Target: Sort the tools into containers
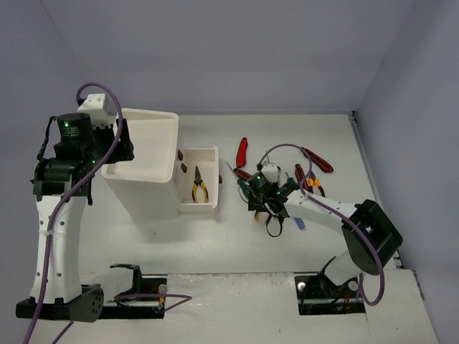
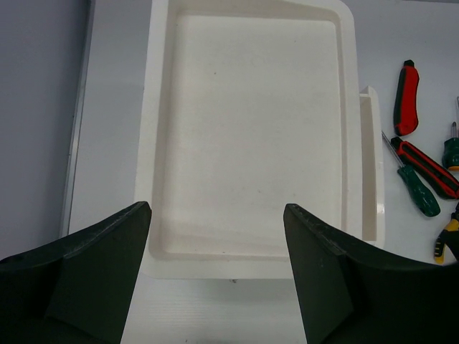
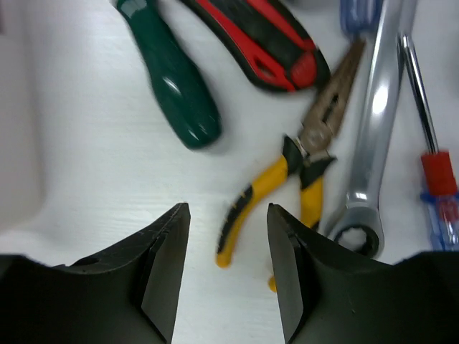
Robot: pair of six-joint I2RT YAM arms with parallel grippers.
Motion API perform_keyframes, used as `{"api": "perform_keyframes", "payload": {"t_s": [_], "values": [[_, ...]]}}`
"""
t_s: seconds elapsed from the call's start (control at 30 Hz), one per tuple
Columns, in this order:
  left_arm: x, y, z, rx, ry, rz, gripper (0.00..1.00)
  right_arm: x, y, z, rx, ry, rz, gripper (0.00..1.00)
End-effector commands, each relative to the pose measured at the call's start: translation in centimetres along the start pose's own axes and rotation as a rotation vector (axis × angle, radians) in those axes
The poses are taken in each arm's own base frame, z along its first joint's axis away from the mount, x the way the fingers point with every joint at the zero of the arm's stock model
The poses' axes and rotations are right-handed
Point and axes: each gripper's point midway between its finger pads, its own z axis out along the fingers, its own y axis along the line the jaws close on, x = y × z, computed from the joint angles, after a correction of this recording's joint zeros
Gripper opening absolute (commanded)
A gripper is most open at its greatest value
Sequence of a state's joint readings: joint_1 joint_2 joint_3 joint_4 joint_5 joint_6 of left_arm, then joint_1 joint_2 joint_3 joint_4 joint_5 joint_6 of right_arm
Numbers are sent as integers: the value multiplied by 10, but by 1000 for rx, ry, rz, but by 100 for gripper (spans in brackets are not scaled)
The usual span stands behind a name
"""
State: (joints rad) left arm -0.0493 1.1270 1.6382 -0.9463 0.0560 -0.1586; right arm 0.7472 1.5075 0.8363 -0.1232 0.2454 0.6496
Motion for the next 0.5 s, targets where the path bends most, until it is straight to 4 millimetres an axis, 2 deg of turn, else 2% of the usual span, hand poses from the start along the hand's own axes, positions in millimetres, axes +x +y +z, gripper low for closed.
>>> {"api": "perform_keyframes", "payload": {"t_s": [0.0, 0.17, 0.37, 0.47], "values": [[-20, -6, -6, 26, -67, -11, 71, -7, -18, -11, 23, -61, 173, 43], [-17, -6, -4, 26, -58, -10, 71, -1, -38, -7, 55, -43, 216, 41], [-17, -7, -4, 26, -58, -9, 71, 1, -37, -1, 54, -15, 200, 33], [-16, -7, -4, 26, -56, -9, 71, 5, -38, 6, 69, 5, 189, 33]]}}
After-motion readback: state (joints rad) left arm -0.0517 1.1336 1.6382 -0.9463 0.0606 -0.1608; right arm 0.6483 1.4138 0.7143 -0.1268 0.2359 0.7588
